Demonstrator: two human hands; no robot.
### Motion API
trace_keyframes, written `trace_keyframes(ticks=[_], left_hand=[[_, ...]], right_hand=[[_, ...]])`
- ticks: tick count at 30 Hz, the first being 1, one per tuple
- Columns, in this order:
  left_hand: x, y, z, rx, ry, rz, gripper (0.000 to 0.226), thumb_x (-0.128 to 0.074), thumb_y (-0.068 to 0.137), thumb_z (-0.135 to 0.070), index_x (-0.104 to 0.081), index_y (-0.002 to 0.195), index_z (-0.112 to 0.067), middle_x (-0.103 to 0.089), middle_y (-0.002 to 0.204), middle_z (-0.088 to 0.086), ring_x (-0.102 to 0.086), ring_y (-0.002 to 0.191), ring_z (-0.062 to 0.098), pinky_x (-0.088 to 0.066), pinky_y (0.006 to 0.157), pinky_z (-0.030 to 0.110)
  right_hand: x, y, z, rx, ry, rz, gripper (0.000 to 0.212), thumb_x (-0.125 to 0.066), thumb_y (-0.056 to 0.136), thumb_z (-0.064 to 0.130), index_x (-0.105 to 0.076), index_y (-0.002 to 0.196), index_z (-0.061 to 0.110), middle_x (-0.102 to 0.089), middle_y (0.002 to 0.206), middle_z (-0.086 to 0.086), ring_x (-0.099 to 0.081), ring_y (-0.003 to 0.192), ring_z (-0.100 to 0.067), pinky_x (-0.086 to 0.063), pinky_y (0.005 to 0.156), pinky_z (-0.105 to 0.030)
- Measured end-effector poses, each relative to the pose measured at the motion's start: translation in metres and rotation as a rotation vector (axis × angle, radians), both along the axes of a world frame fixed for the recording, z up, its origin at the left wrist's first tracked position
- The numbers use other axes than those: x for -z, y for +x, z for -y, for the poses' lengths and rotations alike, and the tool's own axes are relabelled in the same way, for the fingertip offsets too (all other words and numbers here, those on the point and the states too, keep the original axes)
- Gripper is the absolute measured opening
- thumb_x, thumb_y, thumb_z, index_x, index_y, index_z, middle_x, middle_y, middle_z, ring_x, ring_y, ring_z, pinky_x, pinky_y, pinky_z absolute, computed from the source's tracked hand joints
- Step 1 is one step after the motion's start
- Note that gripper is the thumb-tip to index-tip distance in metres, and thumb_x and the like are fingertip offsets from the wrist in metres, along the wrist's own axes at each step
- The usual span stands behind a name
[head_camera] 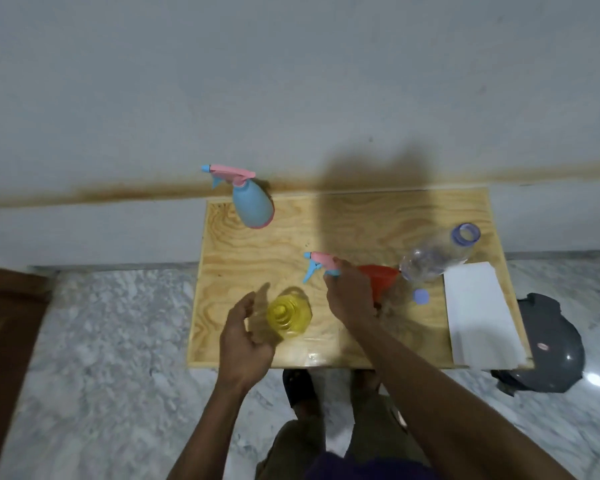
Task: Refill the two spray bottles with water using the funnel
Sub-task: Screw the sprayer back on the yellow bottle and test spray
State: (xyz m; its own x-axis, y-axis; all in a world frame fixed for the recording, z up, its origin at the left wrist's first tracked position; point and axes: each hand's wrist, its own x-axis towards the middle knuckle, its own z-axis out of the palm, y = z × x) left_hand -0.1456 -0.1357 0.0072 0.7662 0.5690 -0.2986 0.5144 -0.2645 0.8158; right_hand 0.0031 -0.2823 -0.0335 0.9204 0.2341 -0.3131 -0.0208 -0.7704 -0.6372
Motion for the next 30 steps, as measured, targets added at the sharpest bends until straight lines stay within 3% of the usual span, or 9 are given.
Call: trace_keyframes(ticks=[2, 6, 12, 17, 20, 23, 27, 28, 30], left_hand=[[0.013, -0.002, 0.005, 0.097, -0.046, 0.023, 0.081, -0.086, 0.069, -0.012, -0.048, 0.133, -0.044, -0.055, 0.131, -0.026, -0.054, 0.123, -0.003, -0.053, 0.099, 0.032], [0.035, 0.002, 0.008, 0.133, -0.050, 0.107, 0.086, -0.092, 0.065, -0.035, -0.050, 0.140, -0.029, -0.058, 0.138, -0.012, -0.055, 0.128, 0.008, -0.051, 0.103, 0.043], [0.047, 0.002, 0.000, 0.144, -0.038, 0.102, 0.085, -0.091, 0.069, -0.037, -0.049, 0.142, -0.027, -0.059, 0.138, -0.010, -0.055, 0.128, 0.008, -0.048, 0.106, 0.042], [0.042, 0.002, -0.004, 0.149, -0.025, 0.124, 0.077, -0.089, 0.073, -0.036, -0.052, 0.140, -0.026, -0.063, 0.133, -0.008, -0.059, 0.124, 0.010, -0.051, 0.102, 0.043], [0.027, 0.002, -0.003, 0.110, -0.034, 0.159, 0.075, -0.090, 0.071, -0.031, -0.050, 0.135, -0.031, -0.064, 0.123, -0.018, -0.062, 0.113, 0.003, -0.055, 0.095, 0.041], [0.009, 0.001, -0.001, 0.034, -0.074, 0.193, 0.074, -0.090, 0.068, -0.039, -0.048, 0.128, -0.039, -0.061, 0.116, -0.025, -0.064, 0.106, 0.008, -0.060, 0.083, 0.049], [-0.023, -0.001, 0.009, -0.004, -0.028, 0.295, 0.067, -0.083, 0.073, -0.038, -0.050, 0.131, -0.035, -0.064, 0.121, -0.015, -0.065, 0.108, 0.009, -0.057, 0.089, 0.041], [-0.032, -0.002, 0.013, -0.005, -0.017, 0.323, 0.067, -0.082, 0.075, -0.037, -0.050, 0.134, -0.035, -0.064, 0.123, -0.014, -0.064, 0.110, 0.008, -0.057, 0.091, 0.038], [-0.046, -0.003, 0.023, -0.004, 0.003, 0.370, 0.070, -0.081, 0.078, -0.034, -0.048, 0.139, -0.032, -0.063, 0.128, -0.009, -0.062, 0.116, 0.008, -0.055, 0.094, 0.033]], right_hand=[[0.011, 0.003, -0.008, 0.052, -0.045, -0.030, 0.036, -0.053, 0.098, 0.025, -0.054, 0.130, 0.008, -0.063, 0.124, -0.015, -0.062, 0.109, -0.034, -0.045, 0.088, -0.036], [0.026, 0.004, -0.022, 0.133, -0.185, -0.068, 0.030, -0.052, 0.097, 0.030, -0.057, 0.116, 0.007, -0.063, 0.116, -0.016, -0.064, 0.101, -0.035, -0.048, 0.081, -0.036], [0.029, 0.005, -0.034, 0.202, -0.184, -0.067, 0.028, -0.054, 0.096, 0.020, -0.059, 0.112, -0.002, -0.063, 0.116, -0.022, -0.057, 0.110, -0.037, -0.046, 0.084, -0.038], [0.012, 0.002, -0.034, 0.233, -0.094, 0.031, 0.028, -0.058, 0.094, 0.025, -0.064, 0.103, -0.001, -0.067, 0.107, -0.021, -0.060, 0.102, -0.038, -0.041, 0.080, -0.038], [-0.018, -0.001, -0.027, 0.314, 0.012, 0.087, 0.029, -0.062, 0.091, 0.029, -0.067, 0.103, 0.003, -0.068, 0.103, -0.017, -0.061, 0.099, -0.034, -0.041, 0.084, -0.037], [-0.063, -0.002, -0.014, 0.428, 0.195, 0.162, 0.031, -0.068, 0.089, 0.032, -0.069, 0.108, 0.009, -0.069, 0.100, -0.004, -0.065, 0.089, -0.021, -0.047, 0.084, -0.033], [-0.133, -0.004, 0.005, 0.507, 0.456, 0.221, 0.028, -0.072, 0.086, 0.037, -0.069, 0.105, 0.016, -0.067, 0.088, 0.008, -0.058, 0.068, 0.010, -0.043, 0.066, -0.008], [-0.151, -0.004, 0.010, 0.514, 0.546, 0.244, 0.027, -0.074, 0.085, 0.036, -0.069, 0.102, 0.017, -0.068, 0.086, 0.007, -0.059, 0.068, 0.009, -0.044, 0.067, -0.010], [-0.185, -0.007, 0.019, 0.523, 0.752, 0.254, 0.022, -0.078, 0.081, 0.035, -0.068, 0.097, 0.023, -0.071, 0.086, 0.002, -0.065, 0.074, -0.004, -0.056, 0.072, -0.030]])
